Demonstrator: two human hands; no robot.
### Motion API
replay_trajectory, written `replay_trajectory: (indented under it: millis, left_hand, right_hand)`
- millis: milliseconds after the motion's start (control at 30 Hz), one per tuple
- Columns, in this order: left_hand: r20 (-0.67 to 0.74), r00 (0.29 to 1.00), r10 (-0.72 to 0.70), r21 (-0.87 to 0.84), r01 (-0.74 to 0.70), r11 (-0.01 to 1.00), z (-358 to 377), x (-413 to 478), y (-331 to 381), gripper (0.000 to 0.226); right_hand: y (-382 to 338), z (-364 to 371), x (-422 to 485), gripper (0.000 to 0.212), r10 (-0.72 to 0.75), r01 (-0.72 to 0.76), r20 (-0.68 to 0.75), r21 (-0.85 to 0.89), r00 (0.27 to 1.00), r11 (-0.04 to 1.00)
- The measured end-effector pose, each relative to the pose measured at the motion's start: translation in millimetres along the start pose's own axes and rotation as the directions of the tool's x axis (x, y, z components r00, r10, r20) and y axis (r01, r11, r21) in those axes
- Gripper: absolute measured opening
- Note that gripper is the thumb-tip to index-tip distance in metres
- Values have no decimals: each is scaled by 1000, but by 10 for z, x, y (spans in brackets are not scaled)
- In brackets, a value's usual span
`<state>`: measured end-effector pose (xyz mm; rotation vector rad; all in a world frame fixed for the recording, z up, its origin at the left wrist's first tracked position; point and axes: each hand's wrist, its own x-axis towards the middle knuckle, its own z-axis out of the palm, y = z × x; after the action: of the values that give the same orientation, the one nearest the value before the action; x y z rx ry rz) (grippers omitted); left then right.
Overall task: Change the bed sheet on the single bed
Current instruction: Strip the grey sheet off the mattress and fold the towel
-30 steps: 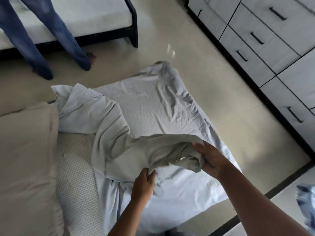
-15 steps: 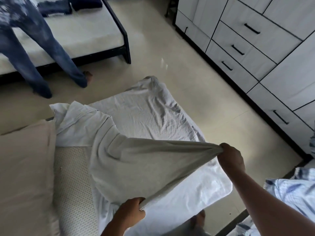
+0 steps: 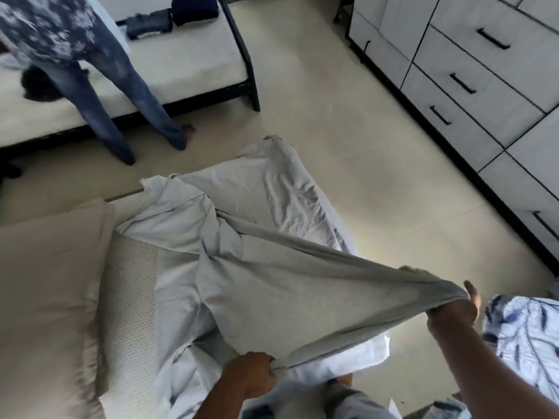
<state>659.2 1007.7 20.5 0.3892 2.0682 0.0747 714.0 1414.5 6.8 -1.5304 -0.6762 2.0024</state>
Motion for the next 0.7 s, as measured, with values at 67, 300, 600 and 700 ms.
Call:
replay_trajectory:
  millis: [67, 300, 600, 700]
  left_hand:
    - [-43, 999, -26, 28, 28, 999, 21, 12, 121, 51]
    - [-95, 986, -136, 143, 148, 979, 78, 93, 0, 49]
    - [-186, 982, -25, -924, -166, 344, -503, 28, 1088, 27]
    - [-148, 989, -27, -972, -140, 189, -535, 104, 1243, 31]
  right_hand:
    - [-135, 20, 47, 28, -62, 74, 65, -206, 996, 976]
    - [44, 352, -293, 41, 91, 448, 551, -753, 829, 482]
    - [560, 581, -1003, 74, 621, 754, 614, -655, 487, 55]
    - [603, 561, -1121, 65, 680, 742, 592, -663, 433, 104]
